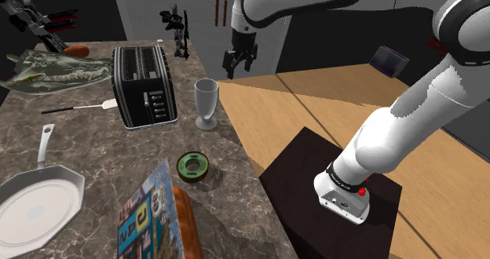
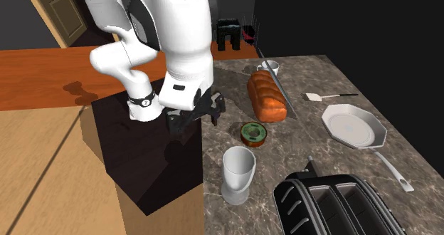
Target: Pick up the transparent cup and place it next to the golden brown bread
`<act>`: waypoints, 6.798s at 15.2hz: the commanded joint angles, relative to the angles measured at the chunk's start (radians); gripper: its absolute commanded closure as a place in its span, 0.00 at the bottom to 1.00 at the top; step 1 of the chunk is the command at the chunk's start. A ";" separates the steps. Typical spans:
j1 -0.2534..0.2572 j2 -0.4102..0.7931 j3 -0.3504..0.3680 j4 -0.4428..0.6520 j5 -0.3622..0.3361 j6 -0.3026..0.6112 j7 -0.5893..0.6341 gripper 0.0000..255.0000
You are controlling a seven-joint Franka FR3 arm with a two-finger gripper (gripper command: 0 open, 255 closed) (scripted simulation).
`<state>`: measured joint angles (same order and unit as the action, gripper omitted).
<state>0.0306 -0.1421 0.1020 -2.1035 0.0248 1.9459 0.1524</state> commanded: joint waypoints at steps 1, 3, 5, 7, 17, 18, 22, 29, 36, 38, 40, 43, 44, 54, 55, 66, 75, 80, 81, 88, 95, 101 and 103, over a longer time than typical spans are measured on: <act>0.002 0.080 0.007 0.046 -0.008 0.028 0.021 0.00; 0.005 0.161 0.012 0.106 -0.017 0.043 0.042 0.00; 0.009 0.241 0.015 0.172 -0.027 0.052 0.062 0.00; 0.015 0.323 0.017 0.243 -0.038 0.057 0.081 0.00; 0.020 0.391 0.015 0.215 -0.047 0.151 0.092 0.00; 0.020 0.391 0.015 0.215 -0.047 0.151 0.092 0.00; 0.020 0.391 0.015 0.215 -0.047 0.151 0.092 0.00; 0.020 0.391 0.015 0.215 -0.047 0.150 0.092 1.00; 0.019 0.380 0.015 0.228 -0.045 0.127 0.091 1.00; 0.019 0.370 0.016 0.242 -0.044 0.103 0.091 1.00; 0.019 0.360 0.016 0.257 -0.042 0.078 0.090 1.00; 0.018 0.347 0.017 0.280 -0.041 0.042 0.089 1.00; 0.018 0.343 0.017 0.289 -0.040 0.029 0.089 1.00; 0.018 0.315 0.018 0.387 -0.036 -0.097 0.087 1.00; 0.018 0.313 0.018 0.398 -0.036 -0.110 0.087 1.00; 0.019 0.309 0.019 0.541 -0.035 -0.257 0.087 1.00; 0.021 0.330 0.020 0.690 -0.038 -0.386 0.089 1.00; 0.024 0.353 0.021 0.790 -0.040 -0.463 0.091 1.00; 0.025 0.358 0.021 0.812 -0.041 -0.479 0.091 1.00; 0.032 0.415 0.022 0.992 -0.048 -0.603 0.095 1.00; 0.081 0.221 0.062 0.729 -0.024 -0.532 0.193 1.00; 0.134 0.080 0.114 0.560 0.006 -0.499 0.300 1.00; 0.151 0.042 0.134 0.518 0.018 -0.493 0.337 1.00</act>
<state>0.1732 -0.0699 0.2267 -1.5513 0.0350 1.4466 0.4702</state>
